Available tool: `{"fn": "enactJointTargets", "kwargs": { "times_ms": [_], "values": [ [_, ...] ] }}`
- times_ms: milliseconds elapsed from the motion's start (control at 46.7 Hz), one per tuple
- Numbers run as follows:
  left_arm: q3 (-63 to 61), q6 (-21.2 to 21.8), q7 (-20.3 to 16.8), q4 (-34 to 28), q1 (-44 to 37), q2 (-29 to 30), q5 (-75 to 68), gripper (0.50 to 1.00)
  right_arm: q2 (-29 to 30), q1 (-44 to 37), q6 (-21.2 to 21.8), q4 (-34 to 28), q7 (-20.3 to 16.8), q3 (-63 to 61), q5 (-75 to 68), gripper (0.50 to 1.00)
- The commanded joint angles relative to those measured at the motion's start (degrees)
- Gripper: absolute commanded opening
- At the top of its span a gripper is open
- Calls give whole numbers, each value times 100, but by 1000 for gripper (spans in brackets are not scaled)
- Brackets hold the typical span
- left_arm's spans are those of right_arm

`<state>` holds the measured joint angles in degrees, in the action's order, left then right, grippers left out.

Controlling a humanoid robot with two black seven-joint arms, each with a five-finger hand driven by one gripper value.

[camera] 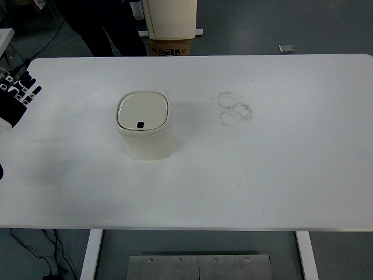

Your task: Open trash can

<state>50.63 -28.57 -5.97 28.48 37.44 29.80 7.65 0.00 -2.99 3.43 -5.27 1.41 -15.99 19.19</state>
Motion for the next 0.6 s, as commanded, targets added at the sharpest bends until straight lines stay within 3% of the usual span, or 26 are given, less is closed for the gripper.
{"fn": "enactJointTargets", "kwargs": {
  "times_ms": [0, 579],
  "values": [
    [0, 35, -1, 0, 0, 0, -9, 1000, 0, 0, 0, 8, 0, 0, 6, 991],
    [8, 71, -1, -9, 9, 0, 18, 1000, 0, 0, 0, -1, 0, 0, 6, 991]
  ]
}}
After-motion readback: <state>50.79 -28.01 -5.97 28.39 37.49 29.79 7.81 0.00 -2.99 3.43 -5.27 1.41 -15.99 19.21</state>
